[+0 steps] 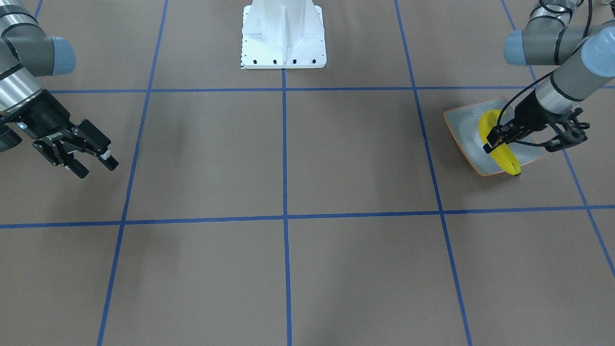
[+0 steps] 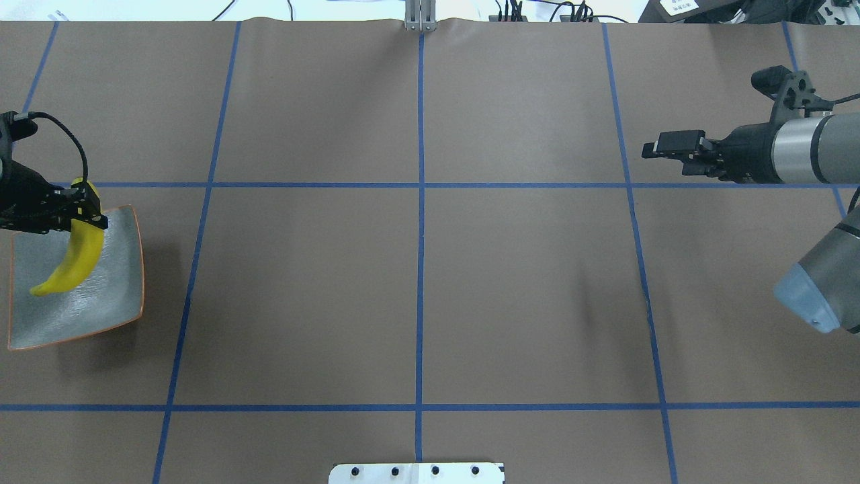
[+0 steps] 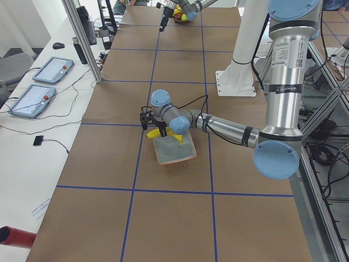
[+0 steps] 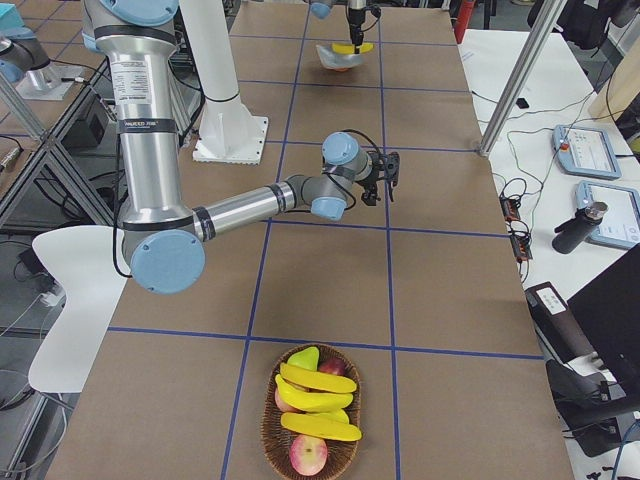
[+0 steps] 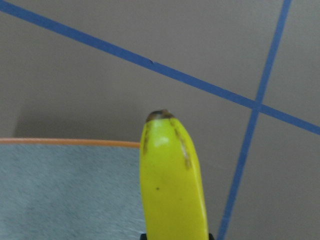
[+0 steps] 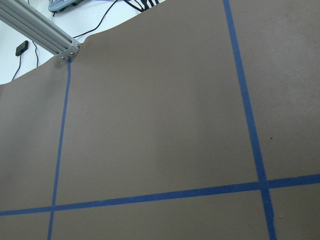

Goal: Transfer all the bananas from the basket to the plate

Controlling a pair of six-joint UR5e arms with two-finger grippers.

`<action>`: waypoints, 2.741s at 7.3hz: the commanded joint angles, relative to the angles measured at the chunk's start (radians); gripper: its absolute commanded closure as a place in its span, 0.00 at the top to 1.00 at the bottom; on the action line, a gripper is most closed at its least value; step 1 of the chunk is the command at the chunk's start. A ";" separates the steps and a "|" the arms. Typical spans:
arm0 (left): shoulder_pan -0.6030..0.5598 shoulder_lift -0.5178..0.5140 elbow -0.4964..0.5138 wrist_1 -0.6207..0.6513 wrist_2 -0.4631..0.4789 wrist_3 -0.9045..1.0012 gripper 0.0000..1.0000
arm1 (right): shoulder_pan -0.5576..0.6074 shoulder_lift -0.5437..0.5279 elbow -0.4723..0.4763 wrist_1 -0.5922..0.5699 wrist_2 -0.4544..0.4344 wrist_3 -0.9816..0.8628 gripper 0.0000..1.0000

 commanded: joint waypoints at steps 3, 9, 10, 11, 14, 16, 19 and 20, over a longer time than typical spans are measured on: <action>0.024 0.024 -0.049 0.211 0.126 0.088 0.00 | 0.006 -0.003 -0.004 -0.002 0.000 -0.003 1.00; 0.063 0.020 -0.031 0.265 0.123 0.045 0.17 | 0.004 -0.004 -0.004 0.000 0.002 0.010 1.00; 0.086 0.020 -0.020 0.264 0.127 0.055 0.69 | 0.004 -0.003 -0.006 0.000 0.000 0.010 1.00; 0.095 0.020 -0.020 0.262 0.127 0.058 0.92 | 0.002 -0.001 -0.006 0.000 0.000 0.010 1.00; 0.095 0.009 -0.029 0.258 0.115 0.061 0.99 | 0.002 0.008 -0.003 0.000 0.000 0.020 1.00; 0.095 0.000 -0.076 0.250 0.110 0.074 0.99 | 0.024 -0.003 -0.006 -0.002 0.037 0.002 1.00; 0.000 0.003 -0.115 0.250 -0.003 0.286 0.99 | 0.342 -0.027 -0.160 -0.012 0.340 -0.226 1.00; 0.000 0.001 -0.115 0.250 -0.003 0.288 0.99 | 0.442 -0.045 -0.227 -0.014 0.383 -0.342 1.00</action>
